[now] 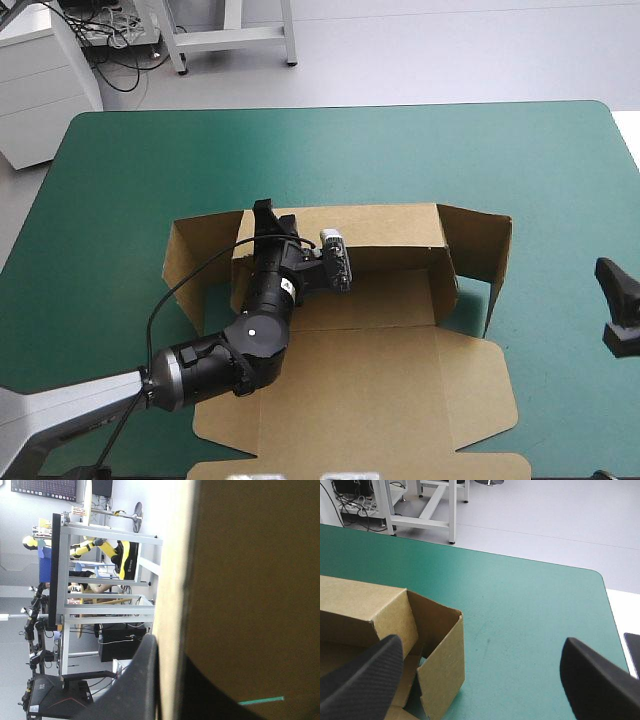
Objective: Fold the box
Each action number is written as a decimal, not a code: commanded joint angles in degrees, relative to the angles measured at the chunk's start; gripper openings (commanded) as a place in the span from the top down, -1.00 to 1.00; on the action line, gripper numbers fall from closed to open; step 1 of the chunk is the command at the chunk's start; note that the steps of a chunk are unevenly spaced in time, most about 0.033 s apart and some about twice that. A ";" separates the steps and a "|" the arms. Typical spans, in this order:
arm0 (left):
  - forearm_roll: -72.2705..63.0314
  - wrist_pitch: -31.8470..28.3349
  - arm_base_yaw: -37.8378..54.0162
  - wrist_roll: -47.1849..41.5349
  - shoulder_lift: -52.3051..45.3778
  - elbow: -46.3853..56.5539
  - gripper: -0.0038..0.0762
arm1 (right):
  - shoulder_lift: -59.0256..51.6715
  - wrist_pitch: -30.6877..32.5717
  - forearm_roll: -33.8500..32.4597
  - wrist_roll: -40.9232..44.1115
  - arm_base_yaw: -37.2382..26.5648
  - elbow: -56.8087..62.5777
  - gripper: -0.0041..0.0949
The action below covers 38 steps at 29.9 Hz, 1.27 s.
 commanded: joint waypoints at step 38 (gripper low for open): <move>2.01 -0.35 -0.15 -2.52 -2.29 -1.33 0.98 | 54.73 6.87 25.29 -13.47 -24.45 -28.19 -0.69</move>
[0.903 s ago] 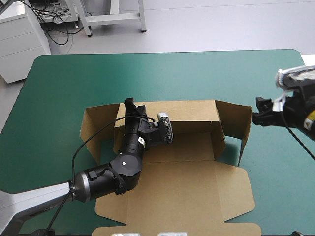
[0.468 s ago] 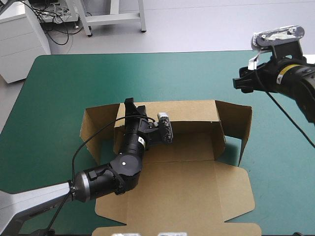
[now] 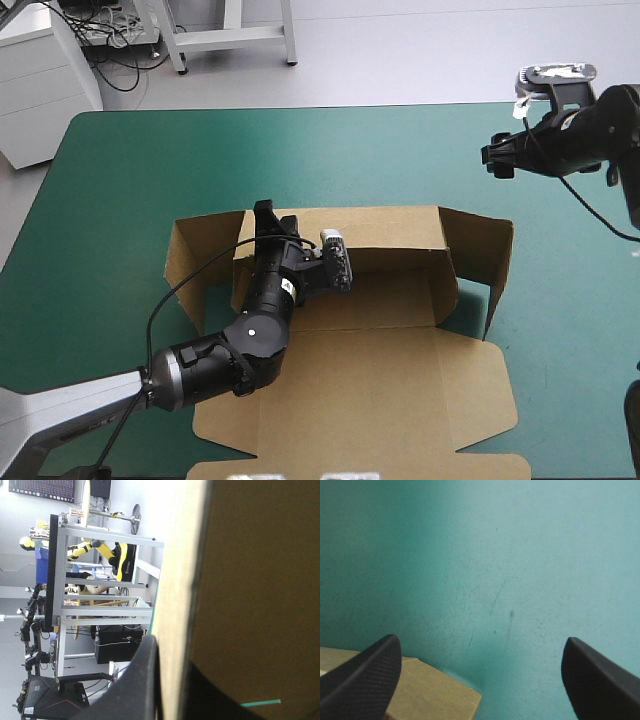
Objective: Fold the box
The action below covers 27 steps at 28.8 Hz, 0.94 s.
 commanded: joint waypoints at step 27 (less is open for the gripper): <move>2.01 0.70 -0.15 -1.01 -2.29 -1.41 0.98 | -3.71 -0.69 3.23 -5.93 -0.39 18.02 -0.62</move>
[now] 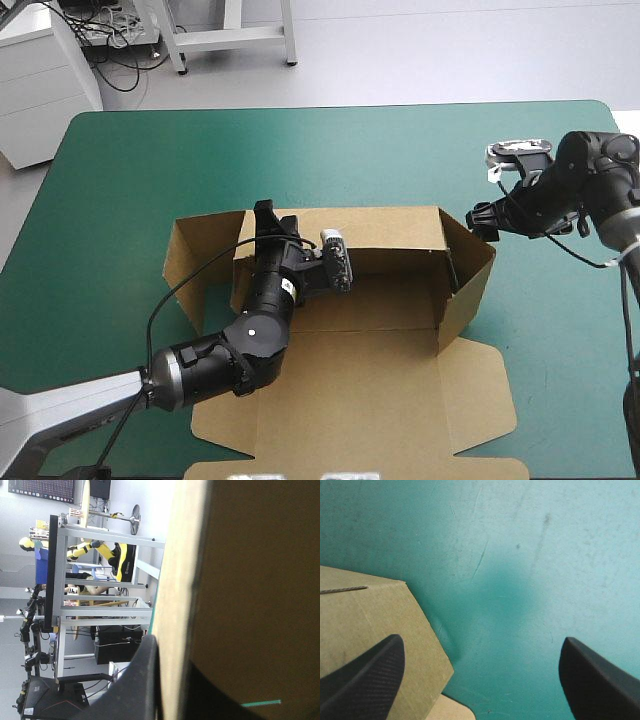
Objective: Fold the box
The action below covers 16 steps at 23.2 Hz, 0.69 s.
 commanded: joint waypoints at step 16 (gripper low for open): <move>2.05 0.48 -0.15 0.98 -1.91 -1.41 0.98 | -16.25 -8.46 16.03 -14.22 -0.39 15.12 -0.61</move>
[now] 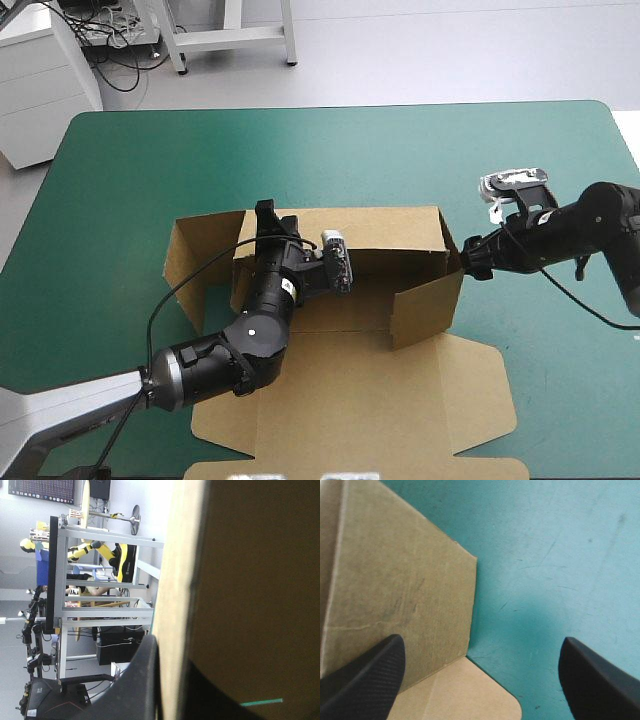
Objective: Fold the box
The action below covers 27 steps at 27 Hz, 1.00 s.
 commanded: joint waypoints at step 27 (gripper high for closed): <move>1.71 0.23 -0.20 1.12 -1.67 -1.41 0.98 | -3.95 5.86 14.92 -10.99 -0.17 4.64 -0.53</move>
